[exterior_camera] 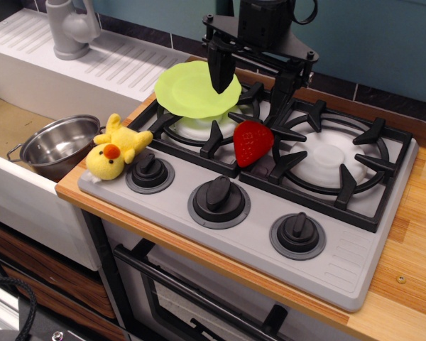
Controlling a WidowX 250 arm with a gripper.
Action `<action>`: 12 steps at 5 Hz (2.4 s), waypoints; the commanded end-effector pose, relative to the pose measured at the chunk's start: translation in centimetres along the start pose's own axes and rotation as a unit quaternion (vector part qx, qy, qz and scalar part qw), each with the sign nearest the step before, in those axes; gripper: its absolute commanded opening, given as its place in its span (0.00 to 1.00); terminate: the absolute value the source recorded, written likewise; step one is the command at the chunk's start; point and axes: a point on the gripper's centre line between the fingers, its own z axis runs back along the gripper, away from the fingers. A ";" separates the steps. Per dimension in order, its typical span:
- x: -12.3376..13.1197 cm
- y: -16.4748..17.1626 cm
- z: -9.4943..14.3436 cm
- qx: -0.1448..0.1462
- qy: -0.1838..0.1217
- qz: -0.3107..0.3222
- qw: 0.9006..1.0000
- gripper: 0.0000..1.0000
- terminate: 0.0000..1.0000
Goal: Put strawberry on plate and stuffedduck in pot or pan in sink
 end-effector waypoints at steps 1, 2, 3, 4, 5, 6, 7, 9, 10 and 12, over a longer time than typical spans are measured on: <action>0.0 0.0 0.0 0.000 0.000 0.000 1.000 1.00 0.00; 0.4 -0.5 -2.3 -0.019 -0.015 0.005 1.000 1.00 0.00; 0.7 -0.7 -3.4 -0.022 -0.024 0.008 0.999 1.00 0.00; 0.9 -0.5 -4.3 -0.024 -0.030 0.006 0.999 1.00 0.00; 1.0 -0.2 -4.6 -0.026 -0.032 0.003 0.999 1.00 0.00; 0.9 -0.2 -4.5 -0.023 -0.030 0.004 0.999 1.00 0.00; 0.6 -0.1 -4.4 -0.021 -0.029 0.006 0.999 1.00 0.00; -0.3 -0.5 -4.2 -0.013 -0.027 0.016 0.999 1.00 0.00; -0.2 -0.9 -4.7 -0.013 -0.023 0.020 0.999 0.00 0.00; 0.0 -0.8 -3.7 -0.010 -0.020 0.015 1.000 0.00 0.00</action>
